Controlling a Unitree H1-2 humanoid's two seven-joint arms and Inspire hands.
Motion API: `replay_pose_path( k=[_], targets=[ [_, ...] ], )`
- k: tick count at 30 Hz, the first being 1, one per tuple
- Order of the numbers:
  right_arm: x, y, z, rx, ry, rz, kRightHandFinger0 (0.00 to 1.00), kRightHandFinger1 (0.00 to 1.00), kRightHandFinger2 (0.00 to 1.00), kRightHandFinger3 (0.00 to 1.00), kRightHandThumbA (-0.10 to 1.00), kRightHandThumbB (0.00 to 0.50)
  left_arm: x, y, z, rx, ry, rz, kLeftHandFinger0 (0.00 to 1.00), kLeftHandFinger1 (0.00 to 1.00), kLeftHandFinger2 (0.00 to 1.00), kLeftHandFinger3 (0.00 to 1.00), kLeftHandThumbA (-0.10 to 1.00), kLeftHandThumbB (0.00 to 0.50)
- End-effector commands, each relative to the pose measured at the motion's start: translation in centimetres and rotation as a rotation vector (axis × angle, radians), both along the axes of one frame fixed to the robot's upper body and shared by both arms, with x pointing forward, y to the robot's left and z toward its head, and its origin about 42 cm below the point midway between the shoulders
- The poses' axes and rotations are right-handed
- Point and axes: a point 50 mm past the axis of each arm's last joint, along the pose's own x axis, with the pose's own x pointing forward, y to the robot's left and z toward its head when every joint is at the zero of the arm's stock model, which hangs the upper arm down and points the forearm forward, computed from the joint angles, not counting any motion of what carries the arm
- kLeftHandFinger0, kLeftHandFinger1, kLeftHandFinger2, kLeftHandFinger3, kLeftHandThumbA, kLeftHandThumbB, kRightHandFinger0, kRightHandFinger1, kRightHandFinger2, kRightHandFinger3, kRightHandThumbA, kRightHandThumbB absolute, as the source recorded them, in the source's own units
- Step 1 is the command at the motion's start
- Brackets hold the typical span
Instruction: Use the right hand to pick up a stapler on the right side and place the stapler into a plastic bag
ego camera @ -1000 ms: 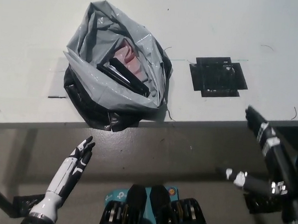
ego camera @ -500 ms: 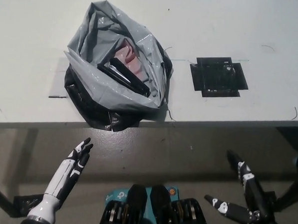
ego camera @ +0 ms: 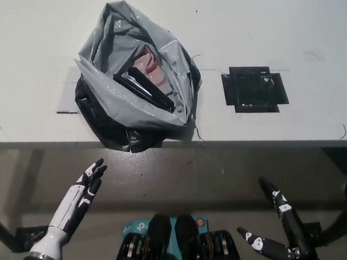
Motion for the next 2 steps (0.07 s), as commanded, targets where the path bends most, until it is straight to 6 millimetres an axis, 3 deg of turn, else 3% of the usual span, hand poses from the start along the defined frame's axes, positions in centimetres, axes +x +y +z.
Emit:
replay_pose_path(
  k=[1, 2],
  targets=[
    [0.64, 0.10, 1.74, -0.003, -0.093, 0.025, 1.00, 1.00, 1.00, 1.00, 0.79, 0.283, 0.22, 0.62, 1.49, -0.008, -0.078, -0.011, 1.00, 1.00, 1.00, 1.00, 1.00, 0.377],
    [0.64, 0.10, 1.74, -0.003, -0.093, 0.025, 1.00, 1.00, 1.00, 1.00, 0.79, 0.283, 0.22, 0.62, 1.49, -0.008, -0.078, -0.011, 1.00, 1.00, 1.00, 1.00, 1.00, 0.377]
  ],
)
